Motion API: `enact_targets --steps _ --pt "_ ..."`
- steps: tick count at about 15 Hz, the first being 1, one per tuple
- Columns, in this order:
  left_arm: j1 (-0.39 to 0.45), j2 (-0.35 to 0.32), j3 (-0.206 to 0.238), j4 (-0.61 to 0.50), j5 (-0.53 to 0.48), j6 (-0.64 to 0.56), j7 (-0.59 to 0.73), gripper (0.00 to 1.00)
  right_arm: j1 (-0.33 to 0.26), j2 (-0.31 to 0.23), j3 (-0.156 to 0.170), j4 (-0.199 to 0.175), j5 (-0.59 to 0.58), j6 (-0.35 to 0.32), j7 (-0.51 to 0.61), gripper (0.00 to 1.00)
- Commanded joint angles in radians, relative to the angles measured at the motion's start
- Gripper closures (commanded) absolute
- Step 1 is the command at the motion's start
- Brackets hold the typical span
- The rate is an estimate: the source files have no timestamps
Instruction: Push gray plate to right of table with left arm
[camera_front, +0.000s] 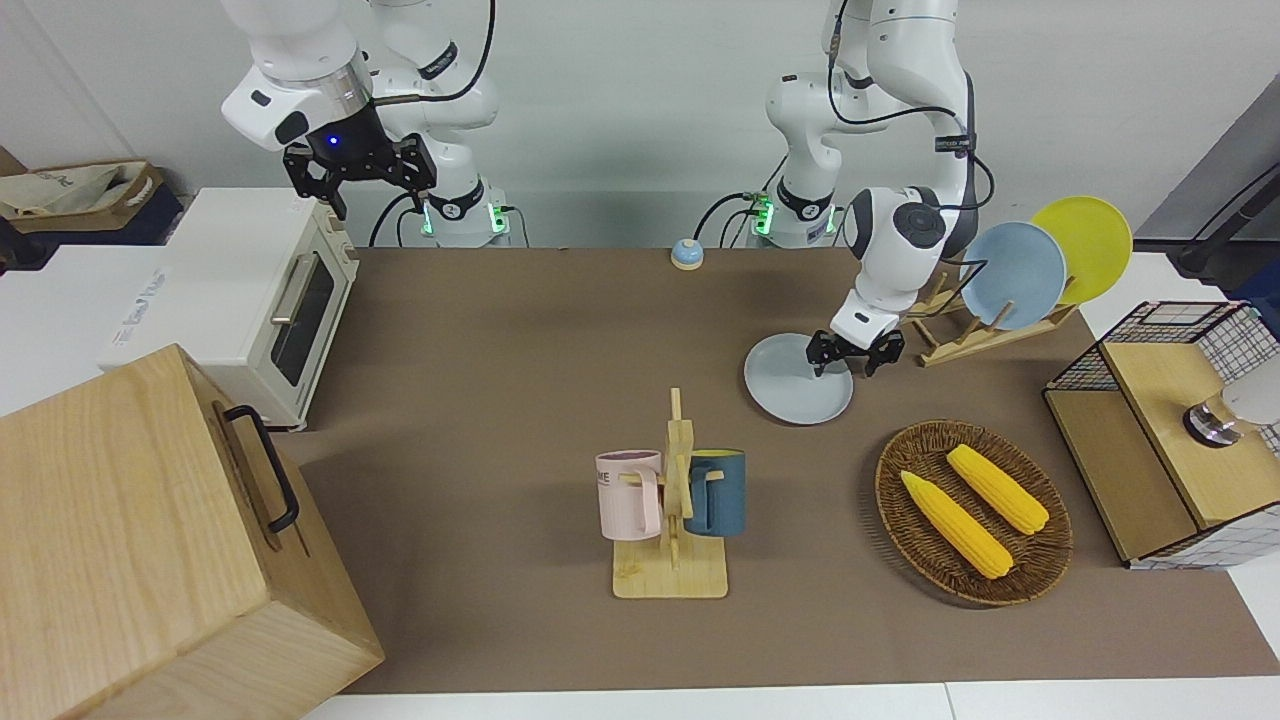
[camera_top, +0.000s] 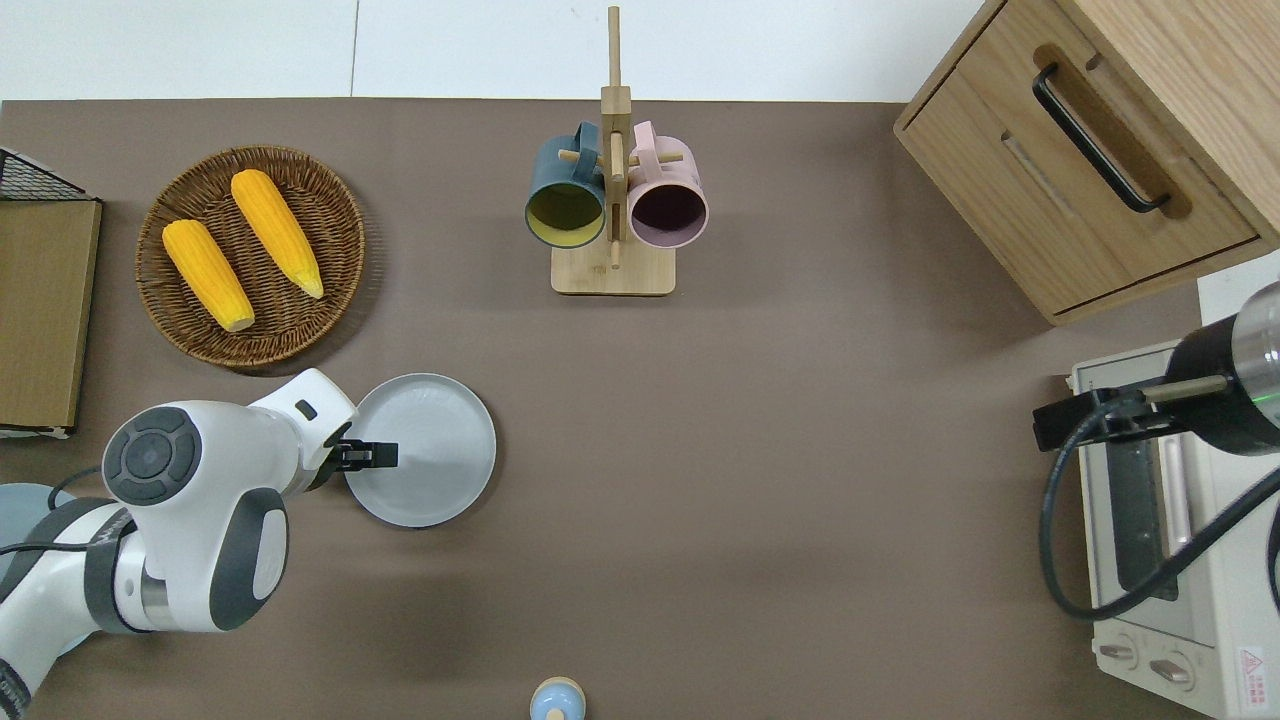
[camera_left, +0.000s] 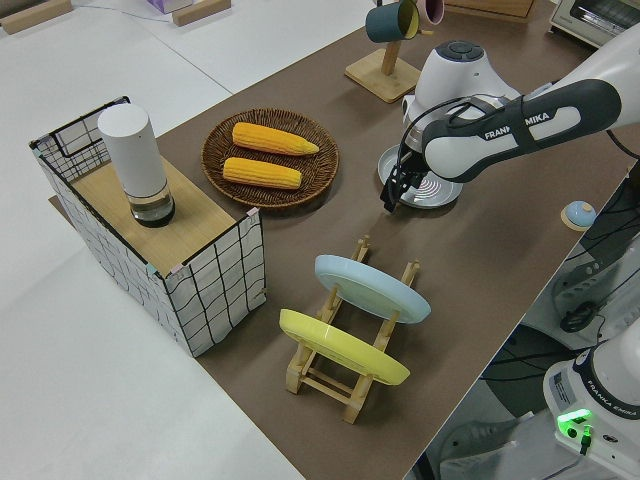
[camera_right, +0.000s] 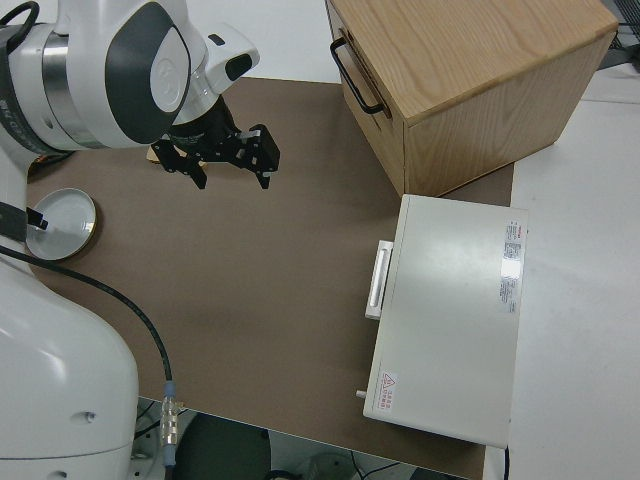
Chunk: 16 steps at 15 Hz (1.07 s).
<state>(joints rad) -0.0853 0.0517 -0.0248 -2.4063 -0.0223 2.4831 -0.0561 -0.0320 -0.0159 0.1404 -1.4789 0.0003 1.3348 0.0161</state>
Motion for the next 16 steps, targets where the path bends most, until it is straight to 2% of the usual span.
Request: enact_targets --steps 1,3,12,16 --pt "-0.008 0.0 0.005 -0.019 -0.008 0.03 -0.013 0.21 -0.019 -0.002 0.016 0.009 0.004 -0.016 0.012 0.017" --pt "-0.008 -0.009 0.005 -0.019 -0.008 0.019 -0.013 0.28 -0.02 -0.002 0.016 0.009 0.004 -0.016 0.013 0.017" --pt "-0.007 -0.015 0.005 -0.017 -0.008 0.017 -0.01 0.8 -0.019 -0.002 0.016 0.009 0.004 -0.016 0.012 0.017" --pt "-0.005 -0.023 0.006 -0.014 -0.008 0.017 -0.008 0.99 -0.02 -0.002 0.016 0.009 0.004 -0.016 0.012 0.017"
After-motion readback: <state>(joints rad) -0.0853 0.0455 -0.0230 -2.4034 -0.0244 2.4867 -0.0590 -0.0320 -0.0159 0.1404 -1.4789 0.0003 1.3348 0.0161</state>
